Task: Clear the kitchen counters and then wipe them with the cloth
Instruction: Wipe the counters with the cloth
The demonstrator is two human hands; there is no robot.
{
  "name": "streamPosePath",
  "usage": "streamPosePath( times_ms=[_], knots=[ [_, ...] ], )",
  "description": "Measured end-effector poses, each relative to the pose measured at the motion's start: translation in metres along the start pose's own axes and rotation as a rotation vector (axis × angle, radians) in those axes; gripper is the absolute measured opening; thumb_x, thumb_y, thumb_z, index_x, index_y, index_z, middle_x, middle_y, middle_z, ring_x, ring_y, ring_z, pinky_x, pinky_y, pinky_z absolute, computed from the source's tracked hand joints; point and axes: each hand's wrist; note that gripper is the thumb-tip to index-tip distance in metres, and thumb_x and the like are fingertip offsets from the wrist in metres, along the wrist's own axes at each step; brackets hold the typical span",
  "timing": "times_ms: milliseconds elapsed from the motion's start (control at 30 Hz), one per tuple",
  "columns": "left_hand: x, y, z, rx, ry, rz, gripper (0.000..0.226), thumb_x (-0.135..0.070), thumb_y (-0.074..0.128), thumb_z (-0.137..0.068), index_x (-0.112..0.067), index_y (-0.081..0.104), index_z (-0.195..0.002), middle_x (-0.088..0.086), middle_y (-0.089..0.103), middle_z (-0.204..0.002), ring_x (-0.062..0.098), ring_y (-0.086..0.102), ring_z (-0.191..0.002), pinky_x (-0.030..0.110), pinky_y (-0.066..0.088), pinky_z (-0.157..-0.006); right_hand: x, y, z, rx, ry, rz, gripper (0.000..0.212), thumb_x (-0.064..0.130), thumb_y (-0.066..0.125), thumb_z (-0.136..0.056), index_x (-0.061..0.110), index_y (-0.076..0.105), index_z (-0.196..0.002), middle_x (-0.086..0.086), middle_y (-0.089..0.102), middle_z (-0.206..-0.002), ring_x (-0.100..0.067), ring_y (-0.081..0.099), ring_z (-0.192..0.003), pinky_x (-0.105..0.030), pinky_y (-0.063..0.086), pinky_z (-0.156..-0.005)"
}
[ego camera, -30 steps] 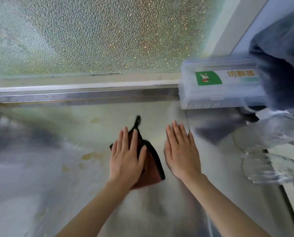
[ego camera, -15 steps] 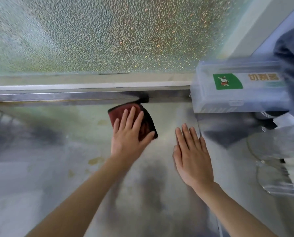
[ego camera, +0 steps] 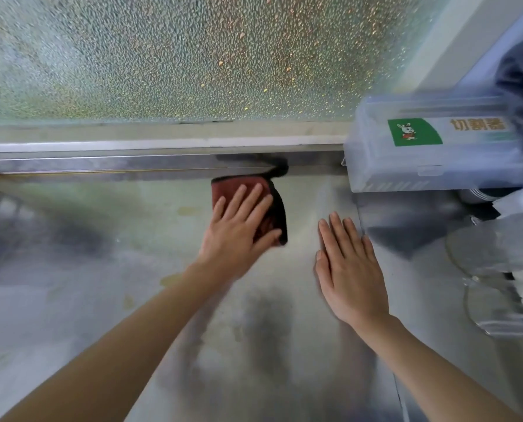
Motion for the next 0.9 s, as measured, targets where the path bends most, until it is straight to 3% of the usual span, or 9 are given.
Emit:
streamPosePath(
  times_ms=[133, 233, 367, 467, 533, 633, 700, 900],
  knots=[
    [0.007, -0.004, -0.011, -0.011, -0.217, 0.053, 0.066, -0.060, 0.024, -0.090, -0.025, 0.022, -0.146, 0.002, 0.015, -0.156, 0.025, 0.007, -0.144, 0.043, 0.005, -0.115, 0.000, 0.001, 0.000, 0.001, -0.001, -0.001, 0.055, 0.037, 0.012, -0.097, 0.017, 0.018, -0.148, -0.002, 0.013, -0.156, -0.019, 0.007, -0.144, -0.039, 0.010, -0.116],
    [-0.012, -0.005, 0.020, 0.001, -0.279, 0.100, 0.064, -0.054, 0.029, -0.094, -0.022, 0.016, -0.147, 0.005, 0.006, -0.157, 0.027, -0.001, -0.144, 0.042, -0.002, -0.115, 0.002, -0.002, 0.000, 0.014, 0.002, -0.021, 0.058, 0.040, 0.005, -0.095, 0.018, 0.014, -0.149, 0.000, 0.008, -0.157, -0.015, 0.000, -0.143, -0.037, 0.005, -0.116],
    [-0.027, -0.004, 0.093, 0.021, -0.062, 0.002, 0.065, -0.058, 0.026, -0.091, -0.020, 0.031, -0.143, 0.007, 0.026, -0.152, 0.031, 0.021, -0.140, 0.046, 0.011, -0.111, 0.003, -0.007, 0.000, 0.051, 0.001, -0.073, 0.062, 0.044, -0.001, -0.092, 0.020, 0.008, -0.149, 0.002, 0.003, -0.157, -0.011, -0.006, -0.142, -0.036, -0.001, -0.116],
    [0.008, -0.006, 0.102, 0.066, 0.046, -0.054, 0.065, -0.061, 0.027, -0.088, -0.024, 0.037, -0.140, 0.003, 0.033, -0.149, 0.027, 0.029, -0.138, 0.049, 0.025, -0.109, 0.008, -0.012, 0.000, 0.028, 0.051, -0.117, 0.061, 0.041, 0.009, -0.093, 0.017, 0.018, -0.148, -0.002, 0.012, -0.157, -0.017, 0.003, -0.145, -0.041, 0.003, -0.116],
    [0.038, -0.011, 0.085, 0.019, -0.103, -0.028, 0.068, -0.063, 0.025, -0.085, -0.025, 0.034, -0.141, 0.003, 0.029, -0.151, 0.027, 0.024, -0.140, 0.048, 0.022, -0.111, 0.023, -0.016, 0.000, -0.032, 0.076, -0.129, 0.058, 0.037, 0.019, -0.093, 0.014, 0.028, -0.145, -0.006, 0.019, -0.156, -0.024, 0.012, -0.144, -0.045, 0.006, -0.115],
    [0.062, -0.020, 0.061, 0.036, -0.367, 0.050, 0.067, -0.061, 0.025, -0.089, -0.025, 0.020, -0.146, 0.003, 0.011, -0.157, 0.025, 0.004, -0.144, 0.046, 0.004, -0.114, 0.059, -0.017, 0.000, -0.061, -0.009, -0.170, 0.059, 0.038, 0.017, -0.093, 0.014, 0.033, -0.143, -0.006, 0.021, -0.155, -0.024, 0.014, -0.144, -0.041, 0.003, -0.114],
    [0.056, -0.019, 0.065, 0.030, -0.391, 0.036, 0.066, -0.058, 0.023, -0.092, -0.023, 0.015, -0.147, 0.004, 0.007, -0.157, 0.026, 0.000, -0.144, 0.047, 0.001, -0.114, 0.082, -0.012, -0.004, -0.032, -0.074, -0.183, 0.059, 0.039, 0.016, -0.093, 0.016, 0.030, -0.145, -0.004, 0.018, -0.156, -0.023, 0.012, -0.144, -0.038, 0.001, -0.113],
    [0.034, -0.008, 0.123, 0.033, -0.195, -0.078, 0.065, -0.055, 0.017, -0.093, -0.015, 0.029, -0.143, 0.013, 0.031, -0.149, 0.036, 0.028, -0.137, 0.055, 0.026, -0.106, 0.101, 0.003, -0.009, 0.051, -0.128, -0.068, 0.059, 0.044, 0.006, -0.095, 0.023, 0.013, -0.149, 0.000, 0.007, -0.158, -0.020, 0.003, -0.145, -0.038, -0.002, -0.113]
  ],
)
Point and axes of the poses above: each hand's wrist, its own z-axis away from the middle knuckle, its own y-axis out of the palm, x = y × z
